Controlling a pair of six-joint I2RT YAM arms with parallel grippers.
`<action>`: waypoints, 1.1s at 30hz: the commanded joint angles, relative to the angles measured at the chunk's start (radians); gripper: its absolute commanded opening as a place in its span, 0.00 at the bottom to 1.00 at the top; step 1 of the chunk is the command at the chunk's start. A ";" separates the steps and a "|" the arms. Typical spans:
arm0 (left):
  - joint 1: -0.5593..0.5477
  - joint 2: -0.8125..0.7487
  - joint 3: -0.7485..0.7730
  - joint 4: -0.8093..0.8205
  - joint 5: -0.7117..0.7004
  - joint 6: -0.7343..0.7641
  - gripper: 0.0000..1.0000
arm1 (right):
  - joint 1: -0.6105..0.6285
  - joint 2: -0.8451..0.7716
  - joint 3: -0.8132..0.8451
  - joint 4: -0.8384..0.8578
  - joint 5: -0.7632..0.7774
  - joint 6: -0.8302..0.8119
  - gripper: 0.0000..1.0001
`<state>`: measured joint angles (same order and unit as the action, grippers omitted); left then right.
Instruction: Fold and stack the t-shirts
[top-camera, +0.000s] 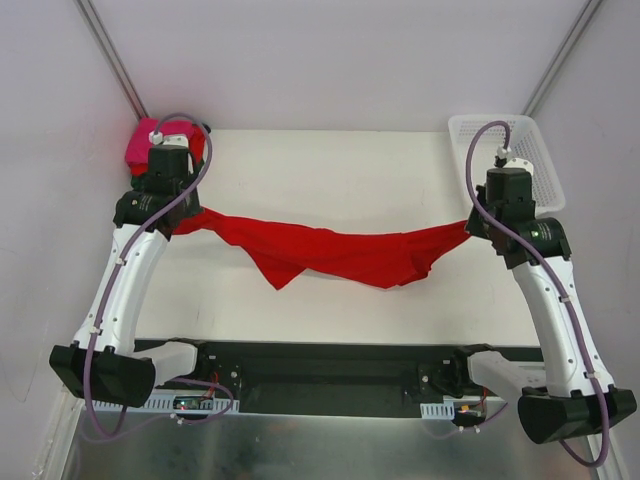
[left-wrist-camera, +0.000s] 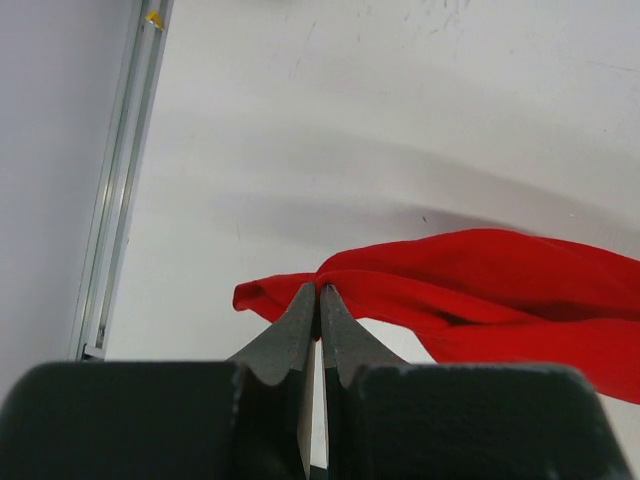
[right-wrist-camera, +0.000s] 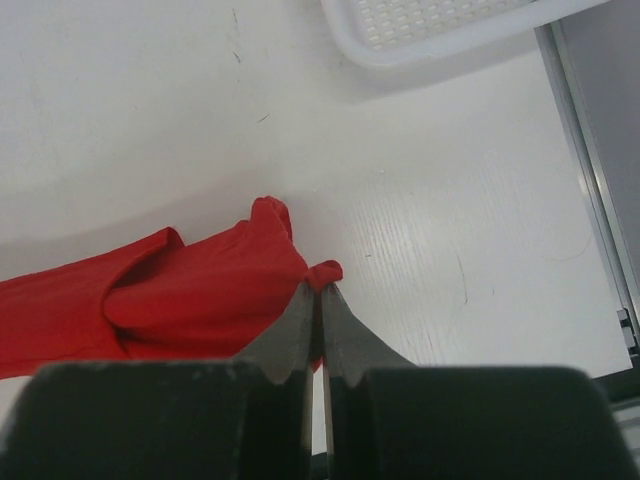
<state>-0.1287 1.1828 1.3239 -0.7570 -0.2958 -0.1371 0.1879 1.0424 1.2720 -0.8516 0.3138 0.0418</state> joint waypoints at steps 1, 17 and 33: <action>0.018 -0.020 0.020 -0.015 -0.075 0.014 0.00 | 0.002 0.021 0.015 -0.010 0.100 0.018 0.01; 0.064 0.011 0.078 -0.056 -0.172 -0.001 0.00 | 0.004 0.080 0.130 -0.099 0.335 -0.002 0.01; 0.093 0.040 0.159 -0.061 -0.154 -0.022 0.00 | 0.002 0.105 0.245 -0.078 0.367 -0.020 0.01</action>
<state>-0.0544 1.1988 1.3903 -0.8204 -0.4500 -0.1432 0.1921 1.1473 1.4235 -0.9554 0.6281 0.0456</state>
